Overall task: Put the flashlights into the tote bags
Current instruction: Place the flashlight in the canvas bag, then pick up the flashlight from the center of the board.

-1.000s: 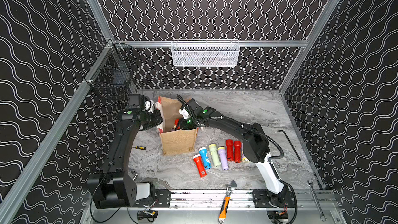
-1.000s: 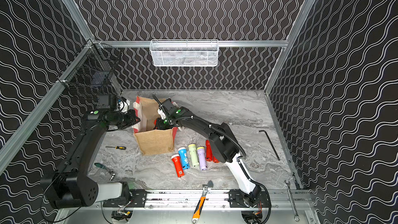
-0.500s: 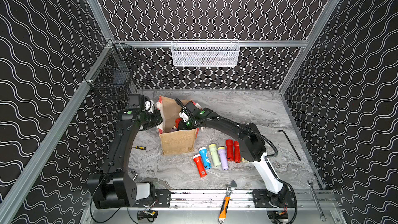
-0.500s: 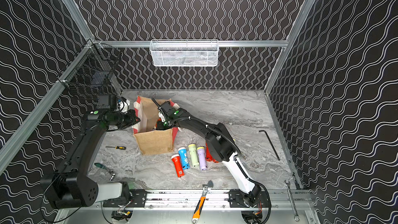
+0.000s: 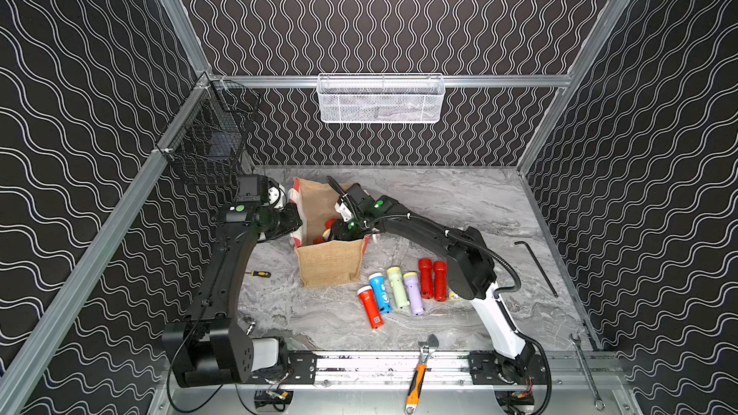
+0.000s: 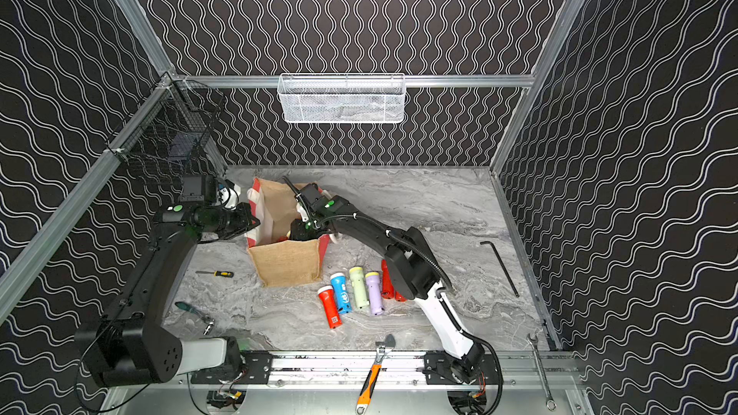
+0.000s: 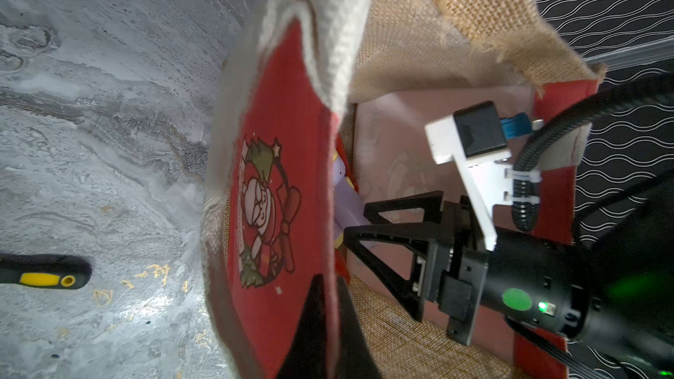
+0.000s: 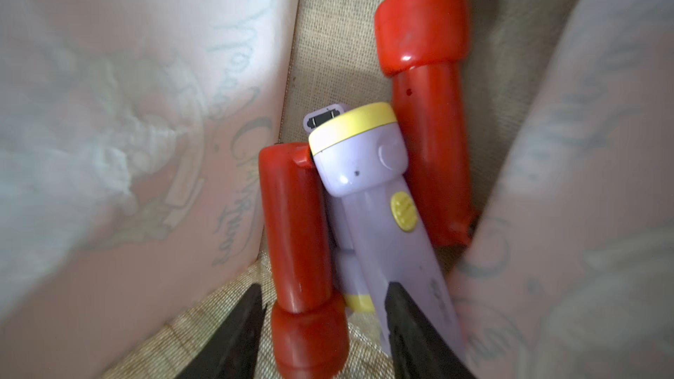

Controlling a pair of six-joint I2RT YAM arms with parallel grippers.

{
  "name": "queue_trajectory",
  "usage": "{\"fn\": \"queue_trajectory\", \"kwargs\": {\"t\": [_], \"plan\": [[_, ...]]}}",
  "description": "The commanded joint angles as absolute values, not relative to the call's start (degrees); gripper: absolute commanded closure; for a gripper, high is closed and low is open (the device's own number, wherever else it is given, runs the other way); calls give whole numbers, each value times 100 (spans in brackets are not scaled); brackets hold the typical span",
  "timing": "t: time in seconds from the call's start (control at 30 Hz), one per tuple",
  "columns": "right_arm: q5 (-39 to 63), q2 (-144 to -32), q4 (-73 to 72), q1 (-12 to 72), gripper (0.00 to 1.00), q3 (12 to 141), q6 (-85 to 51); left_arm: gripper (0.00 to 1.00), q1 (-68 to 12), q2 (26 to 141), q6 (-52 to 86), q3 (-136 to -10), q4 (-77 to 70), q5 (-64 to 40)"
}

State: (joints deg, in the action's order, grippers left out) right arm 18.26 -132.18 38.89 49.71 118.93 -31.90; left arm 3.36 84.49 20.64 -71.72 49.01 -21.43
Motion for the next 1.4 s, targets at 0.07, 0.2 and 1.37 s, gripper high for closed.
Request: {"fn": "queue_trajectory", "kwargs": {"t": [0.07,0.2,1.37], "plan": [[1732,-13013,4017,4941,44,11967,-3076,100,336,8426,1966,-7146,4702,-2174],[1752,-12843,4072,4931,44,12097,-2977,100,336,8437,1969,-7154,4705,-2179],[-450,-7495,4237,2588,41,7376,-2653,99,336,8784,2012,-7366,4883,-1996]]}}
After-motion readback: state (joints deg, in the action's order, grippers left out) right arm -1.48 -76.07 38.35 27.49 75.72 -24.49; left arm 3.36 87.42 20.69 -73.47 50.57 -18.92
